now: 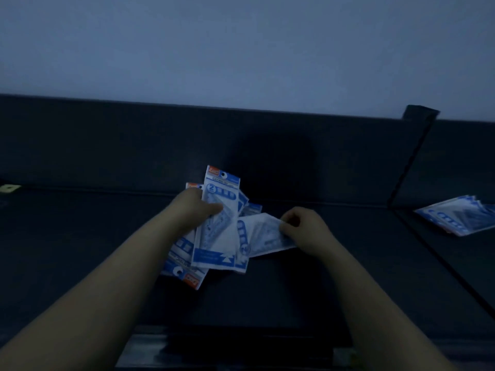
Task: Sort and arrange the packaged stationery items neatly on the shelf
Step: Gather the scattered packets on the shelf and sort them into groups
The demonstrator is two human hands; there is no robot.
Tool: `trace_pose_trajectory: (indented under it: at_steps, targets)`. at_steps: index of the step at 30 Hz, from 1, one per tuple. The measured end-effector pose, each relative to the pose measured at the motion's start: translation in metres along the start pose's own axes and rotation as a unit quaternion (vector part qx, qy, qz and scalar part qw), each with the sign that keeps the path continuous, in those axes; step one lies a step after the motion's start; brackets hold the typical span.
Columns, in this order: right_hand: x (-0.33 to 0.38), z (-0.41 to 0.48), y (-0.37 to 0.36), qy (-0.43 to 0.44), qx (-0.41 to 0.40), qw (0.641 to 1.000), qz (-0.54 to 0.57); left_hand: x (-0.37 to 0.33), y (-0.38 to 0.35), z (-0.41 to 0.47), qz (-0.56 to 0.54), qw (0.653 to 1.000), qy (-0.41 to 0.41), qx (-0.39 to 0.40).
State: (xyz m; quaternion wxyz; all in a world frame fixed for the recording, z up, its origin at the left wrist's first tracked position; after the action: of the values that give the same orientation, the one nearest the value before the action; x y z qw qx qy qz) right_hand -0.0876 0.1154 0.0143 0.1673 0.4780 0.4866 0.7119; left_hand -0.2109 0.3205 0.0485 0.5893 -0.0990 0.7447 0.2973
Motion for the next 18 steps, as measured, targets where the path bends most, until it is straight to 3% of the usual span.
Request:
trace_pose_trajectory:
  at_steps: [9, 18]
  targets:
    - [0.014, -0.002, -0.024, 0.005, 0.025, 0.999, -0.039, 0.024, 0.019, 0.005, 0.220, 0.971, -0.031, -0.085]
    - [-0.009, -0.017, 0.033, 0.005, -0.071, 0.993, -0.098, -0.032, -0.059, 0.013, 0.249, 0.942, -0.222, -0.042]
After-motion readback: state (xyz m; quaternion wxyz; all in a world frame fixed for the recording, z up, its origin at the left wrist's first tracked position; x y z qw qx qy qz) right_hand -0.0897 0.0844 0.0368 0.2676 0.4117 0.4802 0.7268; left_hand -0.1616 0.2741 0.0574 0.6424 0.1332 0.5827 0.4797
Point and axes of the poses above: each hand's wrist, its own z-axis towards the middle knuckle, its own y-axis out of the back of the hand, x = y × z, the point moved 4 cm from there along z, towards the middle knuckle, and after that the axes turned 14 degrees about -z, right-handed, at the moved point
